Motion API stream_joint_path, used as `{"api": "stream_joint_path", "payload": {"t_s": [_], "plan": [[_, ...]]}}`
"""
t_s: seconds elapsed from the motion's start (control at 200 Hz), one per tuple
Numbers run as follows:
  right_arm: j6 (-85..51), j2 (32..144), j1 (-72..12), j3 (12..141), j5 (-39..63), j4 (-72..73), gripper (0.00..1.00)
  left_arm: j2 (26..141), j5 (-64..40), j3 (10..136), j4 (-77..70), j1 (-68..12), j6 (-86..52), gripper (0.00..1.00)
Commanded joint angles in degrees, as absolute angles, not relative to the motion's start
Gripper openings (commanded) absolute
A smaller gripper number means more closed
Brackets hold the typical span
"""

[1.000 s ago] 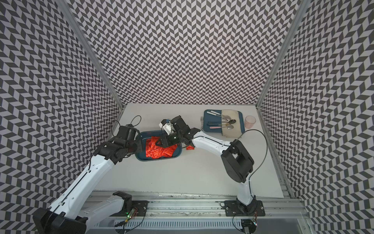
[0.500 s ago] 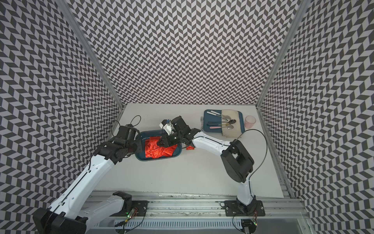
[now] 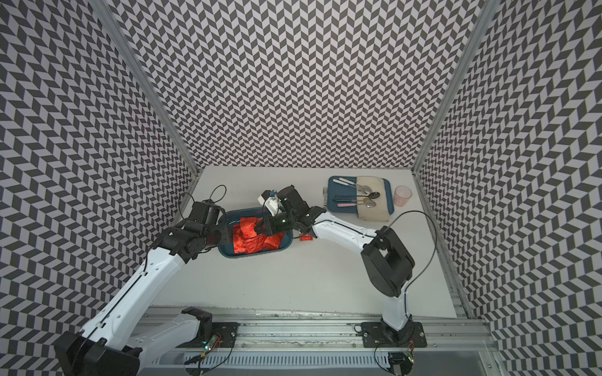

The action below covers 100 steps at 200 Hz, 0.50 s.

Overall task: Take the tea bags out of the storage box
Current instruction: Pick up the tea bag from the storage box.

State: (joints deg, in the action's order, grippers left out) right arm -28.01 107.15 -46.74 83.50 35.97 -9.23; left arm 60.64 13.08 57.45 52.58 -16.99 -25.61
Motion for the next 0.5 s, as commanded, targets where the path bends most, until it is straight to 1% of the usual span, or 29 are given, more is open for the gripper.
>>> {"api": "stream_joint_path", "payload": {"t_s": [0.0, 0.27, 0.496], "plan": [[-29.1, 102.5, -46.9, 83.4, 33.8, -5.6, 0.0, 60.2, 13.9, 58.4, 50.9, -17.1, -26.9, 0.0], [-29.5, 99.4, -45.2, 85.7, 35.0, -7.7, 0.0, 60.3, 15.1, 58.5, 51.3, -17.1, -27.6, 0.0], [-24.6, 95.9, -39.2, 88.1, 36.4, -19.8, 0.0, 60.7, 16.4, 58.7, 51.9, -17.0, -28.5, 0.0]]}}
